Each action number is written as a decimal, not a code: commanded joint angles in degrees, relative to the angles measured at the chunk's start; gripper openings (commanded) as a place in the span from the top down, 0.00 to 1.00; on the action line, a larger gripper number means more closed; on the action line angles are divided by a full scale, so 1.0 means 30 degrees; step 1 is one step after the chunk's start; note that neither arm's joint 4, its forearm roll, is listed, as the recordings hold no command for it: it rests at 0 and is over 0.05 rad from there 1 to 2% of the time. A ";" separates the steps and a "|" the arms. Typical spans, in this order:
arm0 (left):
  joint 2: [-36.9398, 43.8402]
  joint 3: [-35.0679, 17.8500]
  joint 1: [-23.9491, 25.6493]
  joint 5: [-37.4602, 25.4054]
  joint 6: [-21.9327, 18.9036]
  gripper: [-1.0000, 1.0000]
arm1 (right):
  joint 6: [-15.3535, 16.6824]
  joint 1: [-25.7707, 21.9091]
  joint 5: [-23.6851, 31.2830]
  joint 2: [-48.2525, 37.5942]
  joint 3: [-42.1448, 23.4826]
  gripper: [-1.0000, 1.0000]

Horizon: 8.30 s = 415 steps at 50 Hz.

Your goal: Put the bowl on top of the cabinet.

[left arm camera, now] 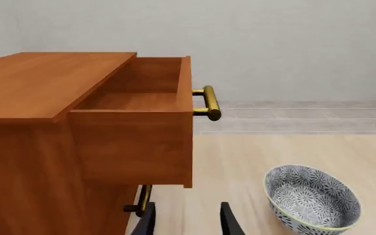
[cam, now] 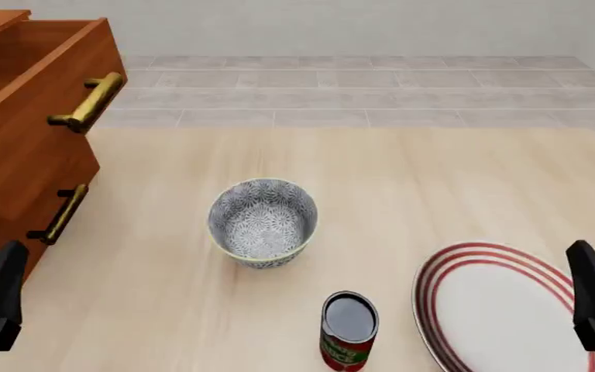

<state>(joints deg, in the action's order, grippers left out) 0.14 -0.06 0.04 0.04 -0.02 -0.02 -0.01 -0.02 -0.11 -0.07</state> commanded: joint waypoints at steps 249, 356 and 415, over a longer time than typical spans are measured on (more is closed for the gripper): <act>2.2447 -0.4580 0.9142 1.1977 0.0166 0.00 | -0.0976 -0.0270 0.0033 0.0031 -0.0341 0.00; 2.8794 -0.7309 0.8527 1.2481 0.4148 0.00 | -0.1071 -0.0332 0.0067 0.0031 -0.0334 0.00; 3.2722 -0.8451 0.8884 1.4179 0.4559 0.00 | -0.1162 -0.0344 0.0063 0.0031 -0.0323 0.00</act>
<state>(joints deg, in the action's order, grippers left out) 96.77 -25.00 26.41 41.83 13.37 -3.49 -1.05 0.17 -0.02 -1.04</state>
